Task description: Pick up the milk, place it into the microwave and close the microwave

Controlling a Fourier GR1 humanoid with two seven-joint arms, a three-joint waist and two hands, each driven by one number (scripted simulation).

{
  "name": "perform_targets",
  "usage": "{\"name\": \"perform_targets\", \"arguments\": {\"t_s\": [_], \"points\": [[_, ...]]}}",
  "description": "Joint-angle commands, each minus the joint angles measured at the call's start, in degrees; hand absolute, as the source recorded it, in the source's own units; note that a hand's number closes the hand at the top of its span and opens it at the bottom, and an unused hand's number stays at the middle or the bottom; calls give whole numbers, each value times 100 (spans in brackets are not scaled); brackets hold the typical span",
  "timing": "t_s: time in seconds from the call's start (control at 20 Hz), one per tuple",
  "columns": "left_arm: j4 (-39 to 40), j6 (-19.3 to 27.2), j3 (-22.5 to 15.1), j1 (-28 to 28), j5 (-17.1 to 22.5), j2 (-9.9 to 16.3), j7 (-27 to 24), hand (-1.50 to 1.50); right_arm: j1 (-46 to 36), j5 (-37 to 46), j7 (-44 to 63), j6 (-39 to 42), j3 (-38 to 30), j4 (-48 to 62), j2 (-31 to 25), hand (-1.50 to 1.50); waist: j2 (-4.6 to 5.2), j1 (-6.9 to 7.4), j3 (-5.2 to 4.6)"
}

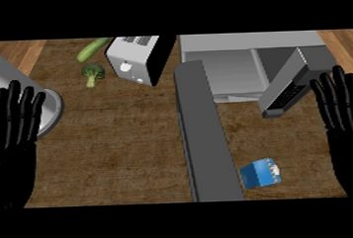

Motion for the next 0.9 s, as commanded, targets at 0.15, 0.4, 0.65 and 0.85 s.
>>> {"name": "perform_targets", "arguments": {"t_s": [0.15, 0.4, 0.65, 0.85], "points": [[182, -164, -25, 238, -89, 27, -402, -150, 1322, 889, 634, -495, 464, -1769, 205, -150, 150, 58, 34], [-228, -248, -141, 569, 869, -311, 322, -150, 1775, 1322, 916, -584, 1429, -2154, 526, -150, 146, 121, 34], [-1176, -614, 143, 1444, 1466, -97, 418, -150, 2323, 1918, 921, -953, 2015, -2343, 544, -150, 141, 155, 33], [-1800, -866, 344, 2074, 1872, 35, 553, -150, 2137, 1814, 1096, -1230, 1746, -2234, 481, -150, 146, 208, 32]]}}
